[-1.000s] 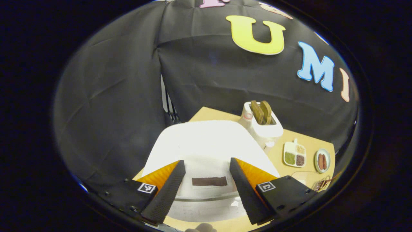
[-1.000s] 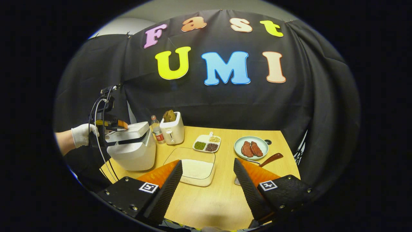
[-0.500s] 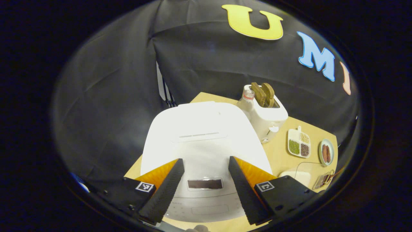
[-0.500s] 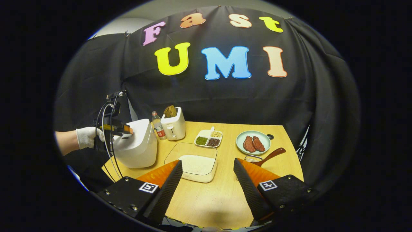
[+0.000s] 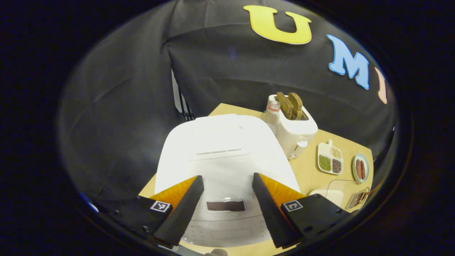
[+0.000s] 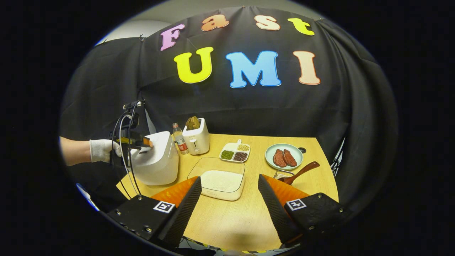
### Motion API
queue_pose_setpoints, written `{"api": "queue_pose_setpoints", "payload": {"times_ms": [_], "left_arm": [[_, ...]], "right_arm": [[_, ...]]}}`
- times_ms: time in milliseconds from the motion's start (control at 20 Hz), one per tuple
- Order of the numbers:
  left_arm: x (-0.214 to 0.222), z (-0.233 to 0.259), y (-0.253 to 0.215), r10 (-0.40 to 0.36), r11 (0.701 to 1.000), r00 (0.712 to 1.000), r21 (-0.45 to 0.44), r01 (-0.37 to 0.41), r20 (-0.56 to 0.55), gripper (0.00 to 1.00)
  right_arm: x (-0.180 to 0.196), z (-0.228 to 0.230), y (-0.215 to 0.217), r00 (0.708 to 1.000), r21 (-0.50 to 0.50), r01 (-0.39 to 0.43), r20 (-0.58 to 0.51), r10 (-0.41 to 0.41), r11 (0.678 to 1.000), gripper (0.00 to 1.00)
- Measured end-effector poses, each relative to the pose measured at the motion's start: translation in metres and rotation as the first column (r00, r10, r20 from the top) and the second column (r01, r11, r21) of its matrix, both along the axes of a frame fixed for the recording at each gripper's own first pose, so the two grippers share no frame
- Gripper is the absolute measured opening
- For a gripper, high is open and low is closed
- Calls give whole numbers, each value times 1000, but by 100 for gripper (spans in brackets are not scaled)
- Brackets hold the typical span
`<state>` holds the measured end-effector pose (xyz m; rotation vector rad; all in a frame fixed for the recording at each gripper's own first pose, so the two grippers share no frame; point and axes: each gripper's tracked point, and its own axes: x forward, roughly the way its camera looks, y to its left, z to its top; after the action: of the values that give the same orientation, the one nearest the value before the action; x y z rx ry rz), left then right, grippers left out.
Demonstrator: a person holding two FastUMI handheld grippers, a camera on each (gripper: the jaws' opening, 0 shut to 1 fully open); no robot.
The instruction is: Close the left gripper, press the button to open the rice cooker; take a wooden spoon from the chopstick holder with the right hand, scoop a spoonful of rice and pour it into the rice cooker, then put the wooden spoon back into the chopstick holder.
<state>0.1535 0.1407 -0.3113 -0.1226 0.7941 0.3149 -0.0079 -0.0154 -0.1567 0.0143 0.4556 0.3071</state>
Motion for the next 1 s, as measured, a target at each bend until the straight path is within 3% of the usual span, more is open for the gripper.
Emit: {"api": "queue_pose_setpoints", "payload": {"times_ms": [250, 350, 500, 700, 900, 1000], "left_arm": [[5, 30, 8, -27, 995, 992, 97, 15, 124, 99], [-1, 75, -3, -79, 988, 973, 148, 47, 219, 99], [-20, 136, -36, -137, 984, 931, 154, 89, 337, 98], [-61, 221, -86, -214, 975, 835, 164, 150, 506, 98], [-117, 285, -138, -283, 959, 711, 195, 205, 644, 97], [-135, 299, -154, -285, 958, 676, 184, 220, 680, 97]], "right_arm": [[3, 18, -7, 998, 8, 27, 57, -27, 1000, 98], [6, 28, -12, 995, 4, 48, 86, -48, 999, 98], [11, 52, -15, 987, 15, 76, 144, -77, 997, 98], [14, 93, -23, 961, 44, 125, 242, -132, 991, 98], [13, 127, -34, 922, 55, 189, 332, -196, 980, 98], [10, 137, -37, 906, 60, 218, 359, -224, 974, 98]]}}
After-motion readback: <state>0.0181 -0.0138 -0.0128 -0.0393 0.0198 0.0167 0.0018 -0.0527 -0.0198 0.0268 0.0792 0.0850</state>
